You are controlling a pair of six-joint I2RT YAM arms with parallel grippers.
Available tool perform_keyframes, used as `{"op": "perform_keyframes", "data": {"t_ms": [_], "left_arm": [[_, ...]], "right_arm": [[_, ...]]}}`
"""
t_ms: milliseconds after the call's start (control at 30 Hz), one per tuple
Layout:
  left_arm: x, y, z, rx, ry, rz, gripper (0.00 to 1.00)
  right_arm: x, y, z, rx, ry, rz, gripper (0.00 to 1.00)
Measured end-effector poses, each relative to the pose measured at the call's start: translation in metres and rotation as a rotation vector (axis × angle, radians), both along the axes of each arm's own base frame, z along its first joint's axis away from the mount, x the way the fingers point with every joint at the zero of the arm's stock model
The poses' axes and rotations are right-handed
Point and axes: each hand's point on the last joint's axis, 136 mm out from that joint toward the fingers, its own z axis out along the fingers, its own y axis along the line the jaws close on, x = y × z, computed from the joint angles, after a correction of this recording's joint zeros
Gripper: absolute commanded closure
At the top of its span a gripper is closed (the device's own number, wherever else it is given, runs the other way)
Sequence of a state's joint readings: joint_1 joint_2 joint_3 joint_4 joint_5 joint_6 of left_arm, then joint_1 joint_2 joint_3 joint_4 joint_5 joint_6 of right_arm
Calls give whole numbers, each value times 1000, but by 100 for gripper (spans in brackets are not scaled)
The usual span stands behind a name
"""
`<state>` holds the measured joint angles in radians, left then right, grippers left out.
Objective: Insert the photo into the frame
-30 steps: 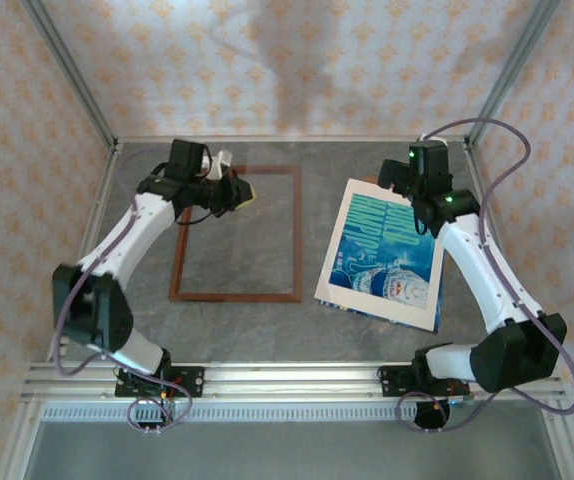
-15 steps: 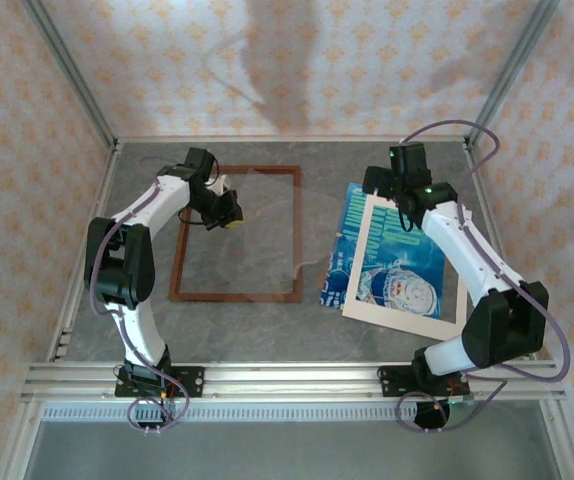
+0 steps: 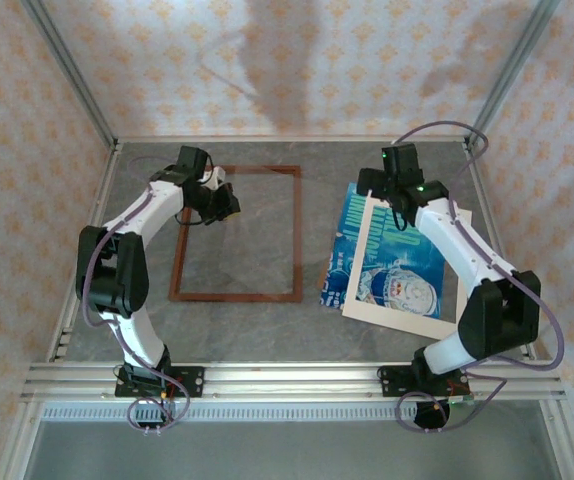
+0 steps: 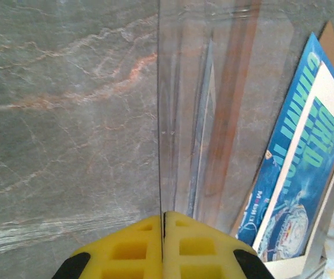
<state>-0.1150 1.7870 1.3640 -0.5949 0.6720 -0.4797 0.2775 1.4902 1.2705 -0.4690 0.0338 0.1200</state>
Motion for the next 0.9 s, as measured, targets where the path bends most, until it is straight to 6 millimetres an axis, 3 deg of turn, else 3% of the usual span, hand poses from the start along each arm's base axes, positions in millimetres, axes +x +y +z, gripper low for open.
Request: {"op": "perform_keyframes", "data": {"t_ms": [167,300,667,900], "left_arm": [[0,10,-2,63,-4,2,100],[5,15,7,104,-22,-10,100],[8,28,2,185,-25,4,100],[10,35,-12,231,-7,2,100]], "right_arm": [[1,21,-6,25,-18,63,3],[-6,39,-22,42,1,119,3],[-2,51,-19,75,-33,151,3],[-8,64,-31,100,-15,193,3]]}}
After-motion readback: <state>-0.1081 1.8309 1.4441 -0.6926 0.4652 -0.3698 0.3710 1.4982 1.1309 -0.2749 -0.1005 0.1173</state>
